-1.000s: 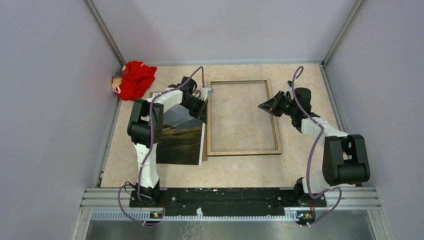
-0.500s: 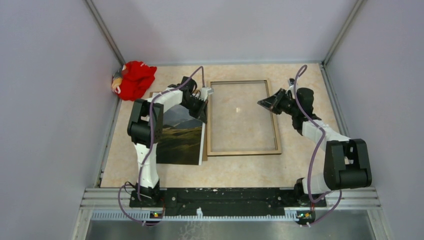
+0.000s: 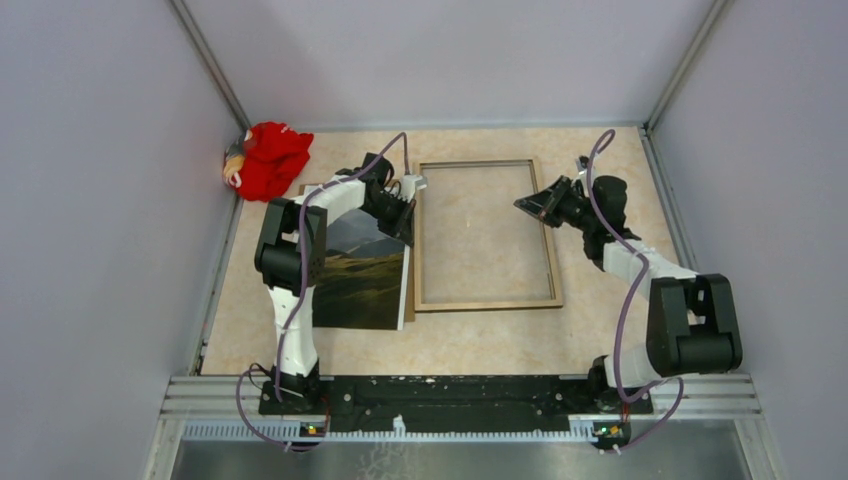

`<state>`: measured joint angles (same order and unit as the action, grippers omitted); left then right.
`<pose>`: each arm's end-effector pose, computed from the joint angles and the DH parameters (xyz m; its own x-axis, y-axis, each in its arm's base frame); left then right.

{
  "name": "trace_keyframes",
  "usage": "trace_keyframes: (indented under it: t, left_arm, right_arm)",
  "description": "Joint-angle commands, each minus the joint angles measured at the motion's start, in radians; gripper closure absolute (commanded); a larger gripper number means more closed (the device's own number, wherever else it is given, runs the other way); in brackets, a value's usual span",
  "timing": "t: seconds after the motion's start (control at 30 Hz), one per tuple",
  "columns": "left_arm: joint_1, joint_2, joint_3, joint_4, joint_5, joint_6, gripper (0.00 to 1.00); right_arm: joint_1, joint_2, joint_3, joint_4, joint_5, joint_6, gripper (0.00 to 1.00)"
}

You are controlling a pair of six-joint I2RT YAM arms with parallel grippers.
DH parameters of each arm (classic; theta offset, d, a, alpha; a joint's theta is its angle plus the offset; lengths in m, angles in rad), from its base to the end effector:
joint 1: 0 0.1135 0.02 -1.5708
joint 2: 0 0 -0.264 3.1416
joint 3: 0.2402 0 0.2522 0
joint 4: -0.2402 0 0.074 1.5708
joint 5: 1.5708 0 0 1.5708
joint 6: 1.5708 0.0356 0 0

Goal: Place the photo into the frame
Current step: Place the photo frame item in the photo frame.

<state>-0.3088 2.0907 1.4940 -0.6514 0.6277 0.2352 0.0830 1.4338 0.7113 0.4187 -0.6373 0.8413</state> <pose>0.3939 -0.1476 0.1571 -0.7800 0.4468 -0.4382 0.6223 0.6276 -0.4677 0.3025 0.0464 0.2274 -0.6702 0.5455 -0.5033 -0.1993 0.5209 0.8300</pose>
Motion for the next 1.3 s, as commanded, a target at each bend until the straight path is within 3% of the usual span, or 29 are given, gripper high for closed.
trace_keyframes:
  t: [0.0,0.3,0.37,0.5,0.67,0.93,1.27]
  left_arm:
    - [-0.015,-0.005,0.006,0.029,0.005,0.005,1.00]
    - [-0.015,-0.007,0.006,0.027,0.002,0.007,1.00]
    - [-0.015,-0.008,0.005,0.028,0.000,0.010,1.00]
    - [-0.015,-0.007,0.004,0.028,-0.001,0.009,1.00]
    - [-0.015,-0.008,0.005,0.030,0.003,0.006,1.00]
    - [-0.015,-0.012,0.000,0.031,-0.001,0.009,1.00]
    - [-0.015,-0.014,-0.003,0.033,0.001,0.009,1.00]
  right_arm:
    - [0.024,0.028,-0.013,0.010,-0.029,-0.011,1.00]
    - [0.023,0.041,0.004,-0.049,0.009,-0.070,0.98]
    - [0.023,0.040,0.012,-0.079,0.021,-0.094,0.92]
    - [0.029,0.042,0.063,-0.203,0.053,-0.160,0.60]
    - [0.068,0.040,0.129,-0.341,0.156,-0.272,0.39]
    - [0.086,0.051,0.186,-0.475,0.278,-0.356,0.23]
    - [0.087,0.070,0.205,-0.522,0.328,-0.384,0.17]
